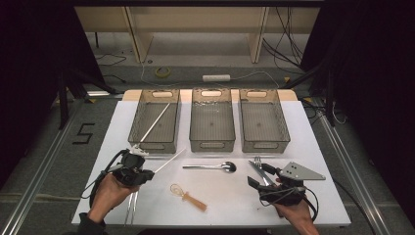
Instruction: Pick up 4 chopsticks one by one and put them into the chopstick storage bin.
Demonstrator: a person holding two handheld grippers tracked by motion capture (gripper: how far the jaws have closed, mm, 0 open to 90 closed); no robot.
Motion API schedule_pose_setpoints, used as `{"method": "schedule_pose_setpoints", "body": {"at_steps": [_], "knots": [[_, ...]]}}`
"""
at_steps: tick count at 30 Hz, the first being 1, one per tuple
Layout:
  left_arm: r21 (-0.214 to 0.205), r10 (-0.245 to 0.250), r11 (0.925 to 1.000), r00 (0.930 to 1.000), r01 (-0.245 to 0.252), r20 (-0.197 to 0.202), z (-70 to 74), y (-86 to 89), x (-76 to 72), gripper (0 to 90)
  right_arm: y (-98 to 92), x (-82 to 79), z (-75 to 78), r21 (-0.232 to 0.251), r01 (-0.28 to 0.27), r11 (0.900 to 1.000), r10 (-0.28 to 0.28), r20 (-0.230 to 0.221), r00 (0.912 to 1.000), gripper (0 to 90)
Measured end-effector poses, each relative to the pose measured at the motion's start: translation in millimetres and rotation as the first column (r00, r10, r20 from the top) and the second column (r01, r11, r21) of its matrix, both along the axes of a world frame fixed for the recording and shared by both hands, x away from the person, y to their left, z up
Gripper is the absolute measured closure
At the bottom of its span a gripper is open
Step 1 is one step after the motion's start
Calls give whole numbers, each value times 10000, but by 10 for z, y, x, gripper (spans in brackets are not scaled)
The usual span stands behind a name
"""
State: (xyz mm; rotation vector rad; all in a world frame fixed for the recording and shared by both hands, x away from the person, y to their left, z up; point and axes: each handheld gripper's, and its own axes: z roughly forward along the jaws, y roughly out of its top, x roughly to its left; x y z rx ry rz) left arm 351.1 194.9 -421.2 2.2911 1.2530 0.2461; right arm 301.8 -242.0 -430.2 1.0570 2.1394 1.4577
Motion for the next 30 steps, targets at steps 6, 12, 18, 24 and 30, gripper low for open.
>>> {"method": "schedule_pose_setpoints", "body": {"at_steps": [6,12,18,24,30], "knots": [[-235,200,9995,9996,-195,209,72,97,-10,842,1,0,0,-9,-6,10000,6,-5,10000,297],[-512,293,9983,9986,-270,443,144,141,-20,842,3,3,-4,-26,-16,10000,16,-9,10000,297],[-820,282,9964,9975,-228,655,227,139,-26,842,4,4,-4,-25,-8,10000,8,-5,10000,297],[-1114,366,9934,9954,-266,887,318,147,26,841,4,3,-5,-14,6,10000,-6,-41,10000,297],[-1273,509,9912,9919,-359,1164,391,149,137,841,-1,8,-9,-1,4,10000,-4,-40,10000,297]]}}
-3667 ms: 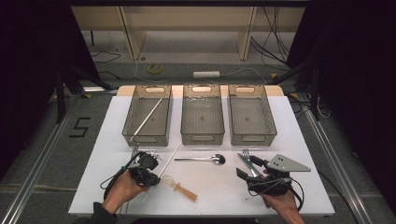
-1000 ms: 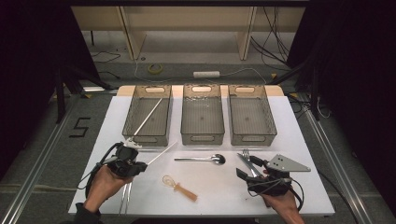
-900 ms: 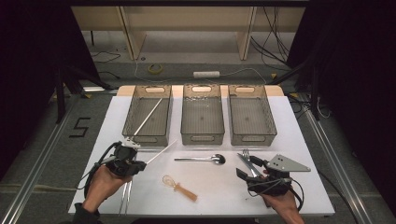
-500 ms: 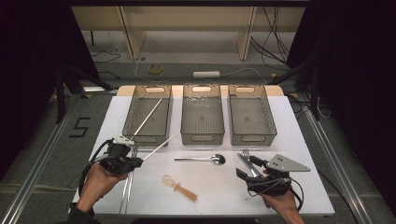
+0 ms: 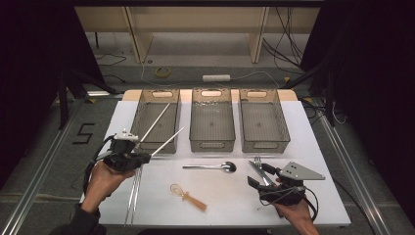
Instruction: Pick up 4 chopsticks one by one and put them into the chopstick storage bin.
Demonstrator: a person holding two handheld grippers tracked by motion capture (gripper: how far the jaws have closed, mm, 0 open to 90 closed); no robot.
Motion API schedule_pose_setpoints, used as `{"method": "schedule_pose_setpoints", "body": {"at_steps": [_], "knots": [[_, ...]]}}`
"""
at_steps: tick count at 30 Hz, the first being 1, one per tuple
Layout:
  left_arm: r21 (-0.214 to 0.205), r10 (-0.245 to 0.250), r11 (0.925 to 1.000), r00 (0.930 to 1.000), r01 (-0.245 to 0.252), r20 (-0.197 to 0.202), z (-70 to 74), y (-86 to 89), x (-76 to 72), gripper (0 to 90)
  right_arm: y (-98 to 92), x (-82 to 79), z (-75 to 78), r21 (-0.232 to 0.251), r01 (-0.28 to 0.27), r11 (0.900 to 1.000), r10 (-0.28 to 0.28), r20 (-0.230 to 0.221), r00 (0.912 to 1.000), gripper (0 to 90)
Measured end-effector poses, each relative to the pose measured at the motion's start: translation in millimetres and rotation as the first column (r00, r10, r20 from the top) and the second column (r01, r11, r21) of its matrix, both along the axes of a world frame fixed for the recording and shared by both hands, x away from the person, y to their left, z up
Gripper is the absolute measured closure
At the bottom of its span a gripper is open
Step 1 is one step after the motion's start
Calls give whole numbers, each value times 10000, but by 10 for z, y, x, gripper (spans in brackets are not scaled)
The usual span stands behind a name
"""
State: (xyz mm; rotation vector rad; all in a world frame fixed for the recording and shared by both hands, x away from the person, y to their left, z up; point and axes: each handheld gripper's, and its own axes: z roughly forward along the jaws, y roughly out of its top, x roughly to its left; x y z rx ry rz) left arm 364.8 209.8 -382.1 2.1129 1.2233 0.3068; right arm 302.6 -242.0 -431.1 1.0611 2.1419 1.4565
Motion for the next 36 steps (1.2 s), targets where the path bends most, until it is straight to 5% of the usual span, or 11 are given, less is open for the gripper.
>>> {"method": "schedule_pose_setpoints", "body": {"at_steps": [17,36], "knots": [[-392,849,9958,9946,-826,590,157,57,536,841,-15,8,-6,49,43,10000,-43,-39,10000,297],[-526,1949,9799,9798,-1925,451,-11,208,1152,840,-19,10,-8,86,31,10000,-31,-53,10000,297]]}}
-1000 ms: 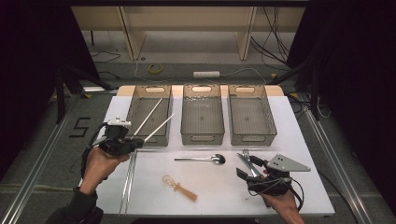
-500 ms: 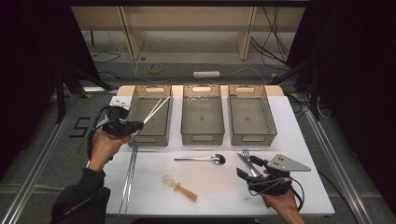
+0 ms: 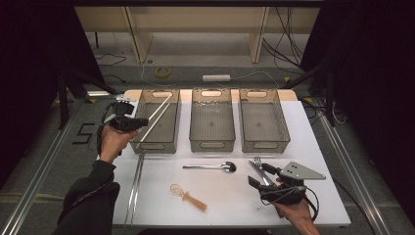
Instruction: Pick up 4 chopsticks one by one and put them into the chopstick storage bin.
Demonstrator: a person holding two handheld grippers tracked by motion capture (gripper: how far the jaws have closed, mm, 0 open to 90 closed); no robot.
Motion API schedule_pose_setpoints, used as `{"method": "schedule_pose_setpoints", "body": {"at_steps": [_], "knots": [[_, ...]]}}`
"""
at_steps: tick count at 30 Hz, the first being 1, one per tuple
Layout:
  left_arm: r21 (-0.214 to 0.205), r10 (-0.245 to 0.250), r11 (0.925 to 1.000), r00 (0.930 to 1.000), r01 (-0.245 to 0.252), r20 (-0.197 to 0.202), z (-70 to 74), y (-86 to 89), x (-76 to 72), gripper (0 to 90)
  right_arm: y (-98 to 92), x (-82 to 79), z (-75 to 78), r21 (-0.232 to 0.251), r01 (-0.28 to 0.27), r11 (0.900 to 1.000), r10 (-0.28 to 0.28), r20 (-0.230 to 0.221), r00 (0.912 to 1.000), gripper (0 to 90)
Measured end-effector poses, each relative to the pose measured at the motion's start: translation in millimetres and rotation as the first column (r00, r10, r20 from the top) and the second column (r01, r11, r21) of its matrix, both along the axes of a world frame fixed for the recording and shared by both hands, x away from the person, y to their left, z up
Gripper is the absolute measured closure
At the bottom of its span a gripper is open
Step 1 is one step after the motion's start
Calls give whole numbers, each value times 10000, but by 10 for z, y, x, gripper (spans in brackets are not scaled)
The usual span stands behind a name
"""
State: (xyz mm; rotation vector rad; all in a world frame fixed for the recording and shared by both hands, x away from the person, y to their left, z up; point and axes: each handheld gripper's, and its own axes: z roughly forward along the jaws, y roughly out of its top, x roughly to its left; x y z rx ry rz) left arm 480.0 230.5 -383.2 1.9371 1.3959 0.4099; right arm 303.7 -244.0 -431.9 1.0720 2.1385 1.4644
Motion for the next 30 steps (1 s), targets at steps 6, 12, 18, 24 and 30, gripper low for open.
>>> {"method": "schedule_pose_setpoints", "body": {"at_steps": [6,12,18,24,30], "knots": [[54,104,9999,9999,-104,-62,-39,15,138,840,3,0,0,14,-16,10000,16,6,10000,296],[241,126,9996,9998,-123,-123,-92,-19,238,840,-1,0,-1,21,-17,10000,17,7,10000,296],[264,182,9995,9997,-178,-151,-164,-42,293,840,-3,0,-2,23,-27,10000,27,5,10000,296],[316,166,9994,9994,-156,-311,-239,-42,341,838,-1,0,-2,25,-34,10000,34,-6,10000,296],[284,240,9993,9988,-228,-419,-298,-61,383,835,0,1,-3,22,-39,10000,39,-16,10000,297]]}}
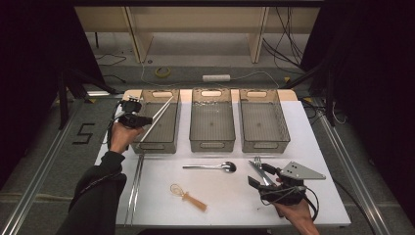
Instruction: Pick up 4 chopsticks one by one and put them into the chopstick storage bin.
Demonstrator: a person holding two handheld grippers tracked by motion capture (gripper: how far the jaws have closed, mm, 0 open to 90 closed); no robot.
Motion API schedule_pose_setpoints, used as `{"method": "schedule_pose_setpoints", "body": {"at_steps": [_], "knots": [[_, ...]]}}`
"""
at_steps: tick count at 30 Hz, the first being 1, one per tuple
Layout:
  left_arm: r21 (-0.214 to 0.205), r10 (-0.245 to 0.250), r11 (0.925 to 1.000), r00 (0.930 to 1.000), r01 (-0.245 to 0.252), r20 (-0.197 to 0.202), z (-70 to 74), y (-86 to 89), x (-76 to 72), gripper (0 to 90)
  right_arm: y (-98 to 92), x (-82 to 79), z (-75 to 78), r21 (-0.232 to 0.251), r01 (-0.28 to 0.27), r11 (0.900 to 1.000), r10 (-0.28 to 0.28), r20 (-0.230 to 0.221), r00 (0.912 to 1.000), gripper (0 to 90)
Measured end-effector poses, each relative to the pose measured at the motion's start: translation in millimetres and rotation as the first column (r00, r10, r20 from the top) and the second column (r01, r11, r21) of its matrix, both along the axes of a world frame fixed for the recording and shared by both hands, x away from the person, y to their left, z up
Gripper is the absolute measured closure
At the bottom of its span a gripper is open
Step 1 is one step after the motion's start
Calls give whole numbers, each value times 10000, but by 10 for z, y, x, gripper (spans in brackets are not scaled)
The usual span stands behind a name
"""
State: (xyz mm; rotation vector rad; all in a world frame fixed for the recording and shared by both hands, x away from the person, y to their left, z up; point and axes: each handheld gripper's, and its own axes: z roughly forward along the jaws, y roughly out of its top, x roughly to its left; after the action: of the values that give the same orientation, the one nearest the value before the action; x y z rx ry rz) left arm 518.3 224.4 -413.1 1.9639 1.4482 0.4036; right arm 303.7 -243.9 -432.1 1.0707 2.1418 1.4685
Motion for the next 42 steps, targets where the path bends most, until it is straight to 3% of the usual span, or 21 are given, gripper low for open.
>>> {"method": "schedule_pose_setpoints", "body": {"at_steps": [3,9,12,16,20,23,42], "knots": [[18,-88,10000,9999,88,-80,-16,-19,17,828,0,0,0,1,0,10000,0,-1,10000,297],[-324,-54,9995,9999,58,150,-29,-43,-16,620,-7,-5,2,22,1,10000,-1,9,10000,296],[-573,-1,9984,10000,4,53,-17,-21,-47,524,-7,-6,2,16,0,10000,0,6,10000,297],[-605,-102,9981,9998,92,-167,4,-23,-169,433,-5,-6,2,13,-1,10000,1,6,10000,296],[-816,-71,9966,10000,68,-37,13,-15,-345,372,-2,-6,1,10,0,10000,0,-5,10000,297],[-568,-123,9983,9999,117,-95,21,-24,-434,321,6,-4,0,-30,1,10000,-1,1,10000,296],[-174,-278,9995,9990,272,-349,125,3,-825,217,15,-16,12,-54,-47,10000,47,61,10000,296]]}}
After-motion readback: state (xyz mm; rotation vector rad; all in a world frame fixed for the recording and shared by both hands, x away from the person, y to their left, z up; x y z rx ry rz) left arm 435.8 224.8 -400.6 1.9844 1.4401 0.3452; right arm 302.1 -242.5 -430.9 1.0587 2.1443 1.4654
